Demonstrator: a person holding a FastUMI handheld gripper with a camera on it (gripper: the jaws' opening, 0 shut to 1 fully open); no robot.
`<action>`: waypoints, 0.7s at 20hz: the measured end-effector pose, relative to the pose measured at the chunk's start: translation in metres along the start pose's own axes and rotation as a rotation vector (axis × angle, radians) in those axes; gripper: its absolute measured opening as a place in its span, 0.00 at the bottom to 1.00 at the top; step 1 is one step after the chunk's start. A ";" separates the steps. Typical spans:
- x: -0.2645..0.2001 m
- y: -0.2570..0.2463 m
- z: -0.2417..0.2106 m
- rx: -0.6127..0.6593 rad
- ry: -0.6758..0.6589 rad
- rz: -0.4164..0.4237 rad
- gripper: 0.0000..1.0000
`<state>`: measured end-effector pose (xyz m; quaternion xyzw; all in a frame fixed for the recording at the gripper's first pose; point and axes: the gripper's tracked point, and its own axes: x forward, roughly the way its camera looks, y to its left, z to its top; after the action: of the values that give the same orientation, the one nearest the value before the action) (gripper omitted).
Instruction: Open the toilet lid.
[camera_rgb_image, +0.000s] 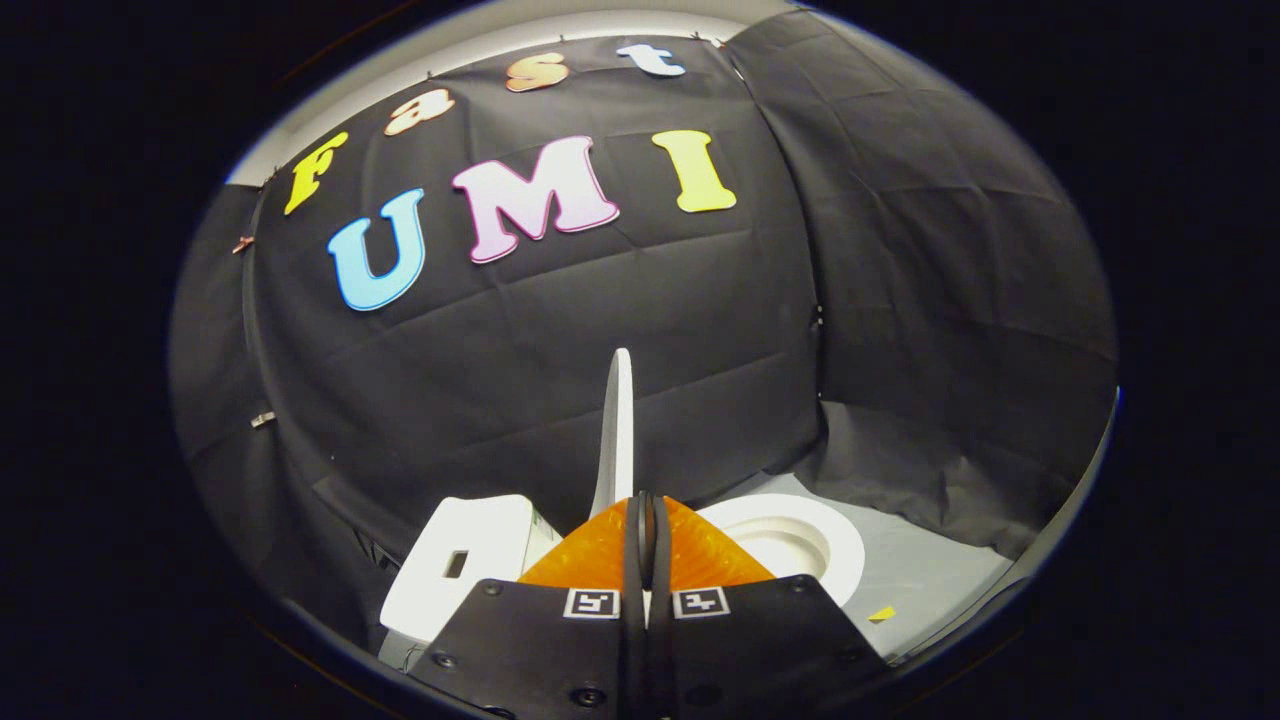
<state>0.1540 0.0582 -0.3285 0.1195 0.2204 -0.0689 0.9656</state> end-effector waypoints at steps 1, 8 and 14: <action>-0.003 0.011 0.000 -0.011 -0.006 0.010 0.05; -0.018 0.072 -0.006 -0.159 -0.018 0.075 0.05; -0.025 0.109 -0.017 -0.261 -0.016 0.120 0.05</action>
<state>0.1449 0.1693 -0.3101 0.0051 0.2120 0.0174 0.9771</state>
